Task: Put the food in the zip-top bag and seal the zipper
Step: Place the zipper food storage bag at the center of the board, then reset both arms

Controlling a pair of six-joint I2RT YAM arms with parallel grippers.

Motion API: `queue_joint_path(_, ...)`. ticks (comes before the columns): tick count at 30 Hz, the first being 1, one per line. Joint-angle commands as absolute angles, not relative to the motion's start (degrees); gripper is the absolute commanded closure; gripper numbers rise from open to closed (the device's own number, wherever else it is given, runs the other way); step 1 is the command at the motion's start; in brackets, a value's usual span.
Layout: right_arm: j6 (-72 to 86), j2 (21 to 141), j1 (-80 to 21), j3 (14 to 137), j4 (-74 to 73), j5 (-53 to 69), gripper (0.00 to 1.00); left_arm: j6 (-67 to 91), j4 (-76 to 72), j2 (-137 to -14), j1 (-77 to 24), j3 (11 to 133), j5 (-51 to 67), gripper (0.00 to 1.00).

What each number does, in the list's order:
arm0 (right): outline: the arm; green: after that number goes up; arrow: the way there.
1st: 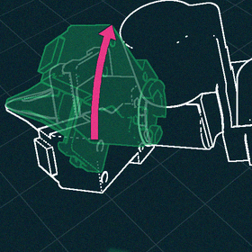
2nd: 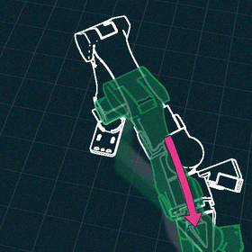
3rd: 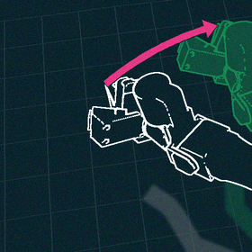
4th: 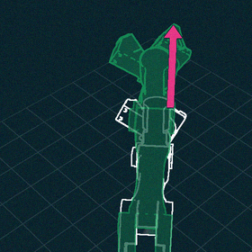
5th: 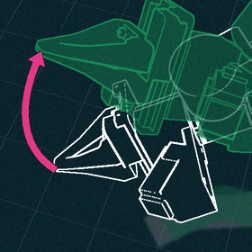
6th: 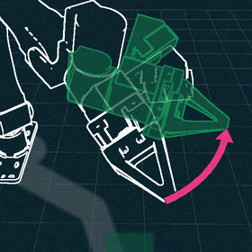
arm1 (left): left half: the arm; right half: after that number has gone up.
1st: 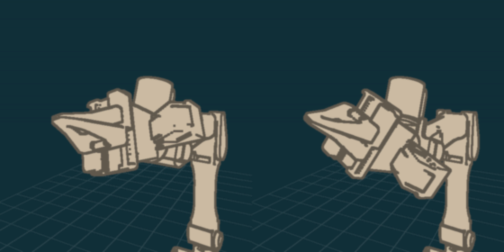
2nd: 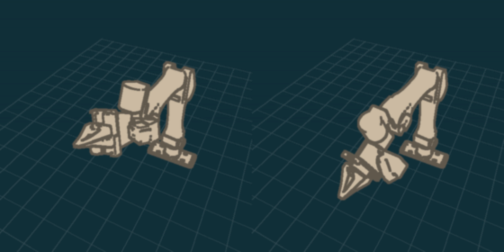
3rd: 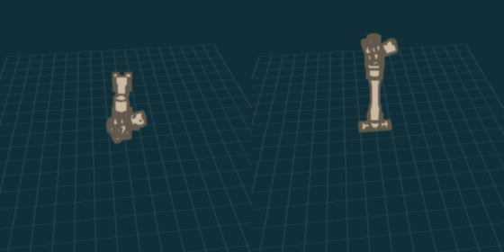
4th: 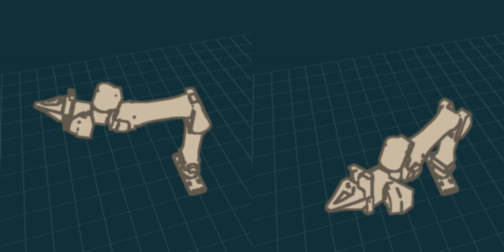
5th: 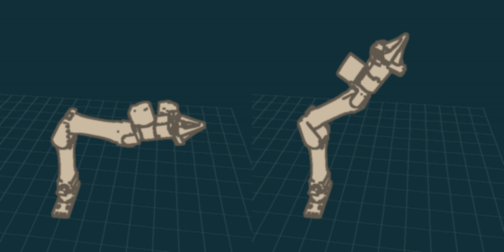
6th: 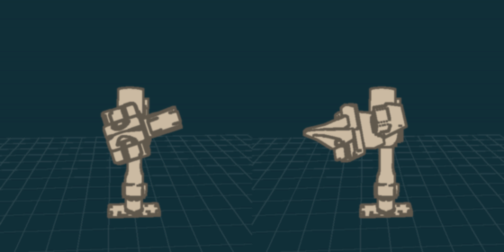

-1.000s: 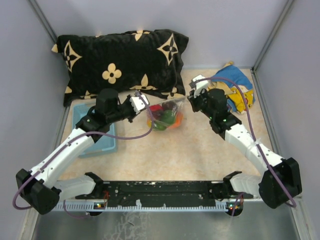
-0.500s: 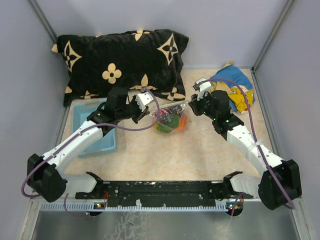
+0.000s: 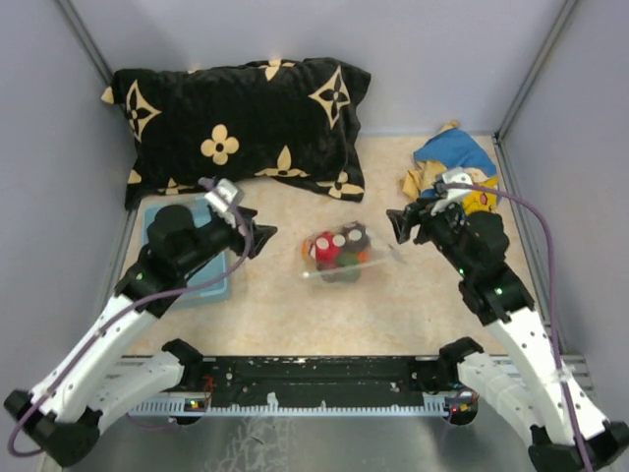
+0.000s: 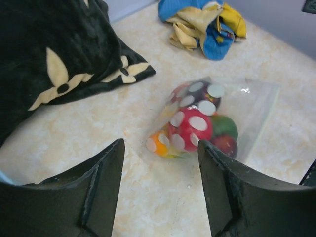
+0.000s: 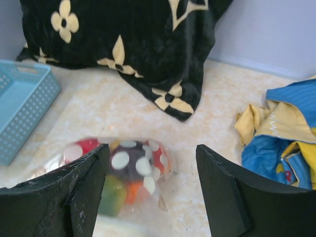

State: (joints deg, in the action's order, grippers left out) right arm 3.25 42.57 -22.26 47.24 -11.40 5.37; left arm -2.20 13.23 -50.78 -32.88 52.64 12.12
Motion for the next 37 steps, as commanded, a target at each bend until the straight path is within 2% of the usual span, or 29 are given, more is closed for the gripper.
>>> queue_joint_path(1,8.3,33.4,-21.9,45.7,-16.1,0.5,0.29,7.3,14.5,-40.1,-32.5,48.0,5.0,0.32)
queue_joint_path(8,10.0,19.8,-21.9,42.0,-22.2,-6.4,0.28,12.8,20.1,-23.8,-32.6,42.5,-4.8,0.24)
queue_joint_path(14,9.5,11.7,-21.9,39.3,-26.9,-10.7,0.27,16.1,26.7,-10.9,-32.6,40.8,-17.4,0.13)
queue_joint_path(19,9.4,6.7,-21.9,38.2,-28.7,-13.2,0.27,18.4,29.4,-1.3,-32.6,38.6,-23.2,0.03)
queue_joint_path(22,9.3,4.5,-21.9,37.7,-28.4,-14.3,0.27,20.7,32.7,-1.5,-32.6,39.9,-25.6,0.01)
queue_joint_path(37,9.7,4.7,-21.9,37.5,-28.9,-14.3,0.26,17.2,31.6,-0.6,-32.5,37.1,-22.0,0.0)
